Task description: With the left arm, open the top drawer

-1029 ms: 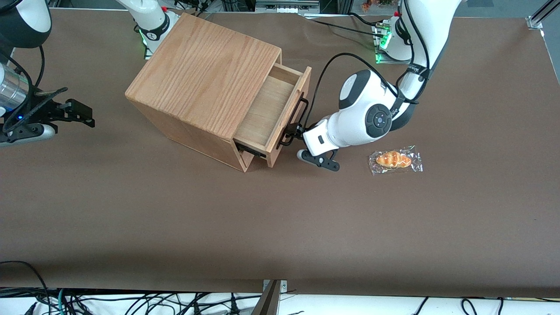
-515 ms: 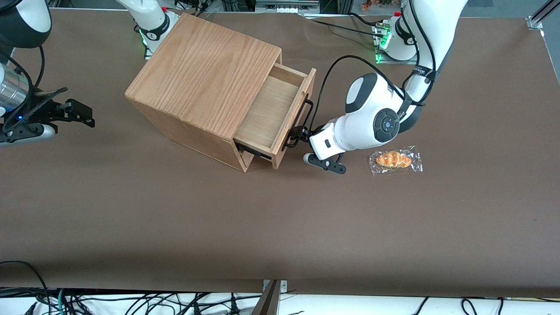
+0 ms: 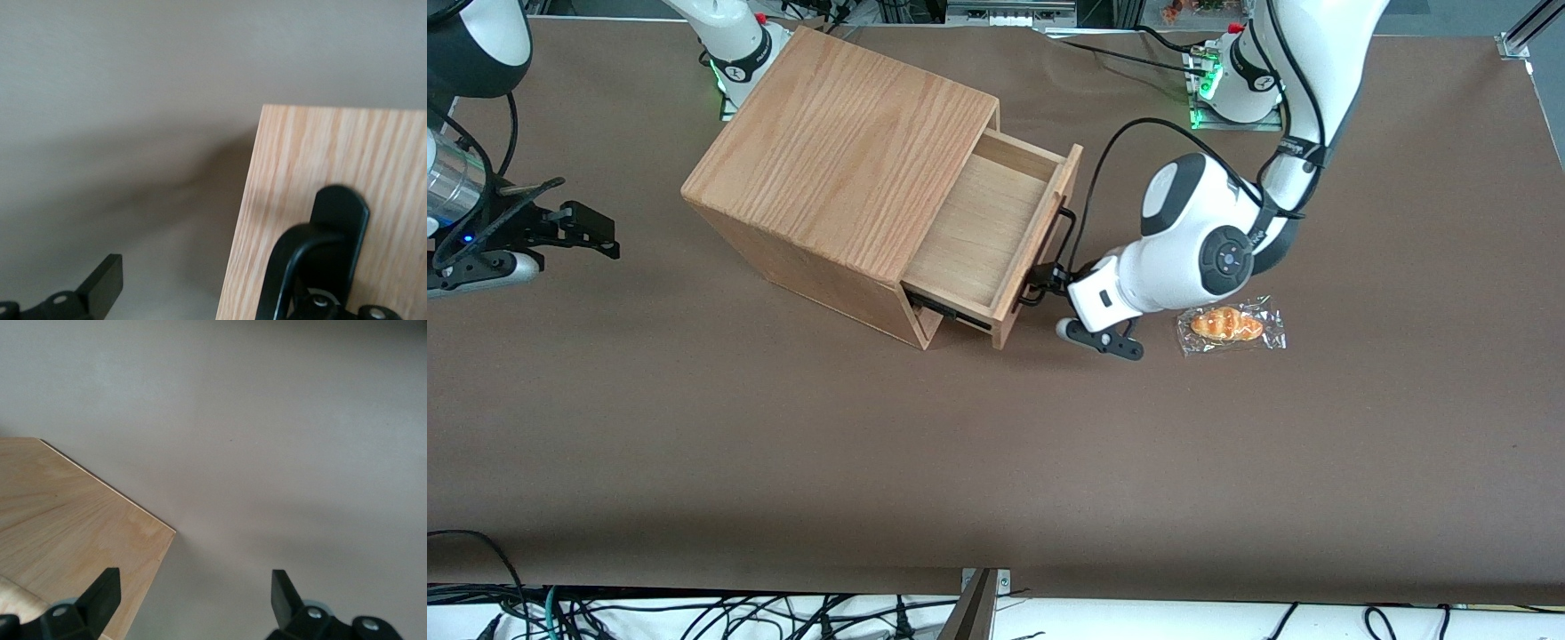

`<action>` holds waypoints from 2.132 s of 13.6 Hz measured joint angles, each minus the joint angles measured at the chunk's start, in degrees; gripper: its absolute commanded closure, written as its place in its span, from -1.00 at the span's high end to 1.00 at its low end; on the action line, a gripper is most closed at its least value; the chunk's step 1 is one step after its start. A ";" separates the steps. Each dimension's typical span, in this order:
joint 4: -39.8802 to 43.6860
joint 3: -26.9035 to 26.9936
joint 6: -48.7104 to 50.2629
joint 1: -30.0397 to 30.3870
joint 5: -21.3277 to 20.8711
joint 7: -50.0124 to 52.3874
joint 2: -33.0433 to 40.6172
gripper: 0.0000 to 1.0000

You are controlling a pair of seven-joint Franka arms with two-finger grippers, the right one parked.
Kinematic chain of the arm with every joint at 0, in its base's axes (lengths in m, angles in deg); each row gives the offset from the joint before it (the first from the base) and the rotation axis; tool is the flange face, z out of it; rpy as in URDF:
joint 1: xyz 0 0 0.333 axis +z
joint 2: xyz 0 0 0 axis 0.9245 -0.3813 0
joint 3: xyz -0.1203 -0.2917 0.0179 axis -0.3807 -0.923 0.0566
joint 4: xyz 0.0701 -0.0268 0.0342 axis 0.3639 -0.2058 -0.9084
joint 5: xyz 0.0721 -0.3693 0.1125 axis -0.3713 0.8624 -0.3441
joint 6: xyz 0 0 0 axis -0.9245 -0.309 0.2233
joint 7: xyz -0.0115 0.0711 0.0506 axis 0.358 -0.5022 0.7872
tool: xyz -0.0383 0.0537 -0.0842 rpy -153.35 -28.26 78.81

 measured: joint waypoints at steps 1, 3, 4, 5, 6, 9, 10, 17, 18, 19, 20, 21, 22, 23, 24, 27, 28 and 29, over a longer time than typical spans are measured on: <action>0.16 0.09 0.59 0.74 -0.16 -0.05 0.00 1.00; 0.31 0.16 1.13 1.31 -0.20 -0.07 -0.01 1.00; 0.39 0.15 1.20 1.28 -0.20 -0.02 0.00 1.00; 0.55 0.12 1.58 1.25 -0.20 0.02 -0.01 1.00; 0.90 0.12 2.34 1.25 -0.20 0.07 -0.01 1.00; 4.53 0.15 7.32 1.27 -0.20 2.10 0.03 1.00; 6.00 0.11 8.69 1.26 -0.20 3.17 0.08 1.00; 10.28 0.83 14.20 7.59 -0.47 4.63 0.12 1.00; 11.26 0.89 16.82 10.10 -1.74 4.63 0.14 1.00; 11.85 0.90 19.01 12.69 -3.87 4.60 0.17 1.00; 12.23 0.90 20.50 15.09 -6.15 4.51 0.25 1.00; 12.46 0.86 21.40 17.10 -8.40 4.48 0.36 1.00; 12.52 0.83 22.41 18.83 -10.54 4.28 0.47 1.00; 12.52 0.81 23.56 20.18 -12.66 3.32 0.55 1.00; 12.52 0.78 24.35 21.20 -14.83 1.81 0.61 1.00; 12.51 0.92 26.19 24.33 -18.82 -4.33 1.24 1.00; 12.45 1.82 26.69 24.91 -19.43 -7.00 1.99 1.00; 12.21 3.75 27.24 24.70 -19.69 -9.79 3.31 1.00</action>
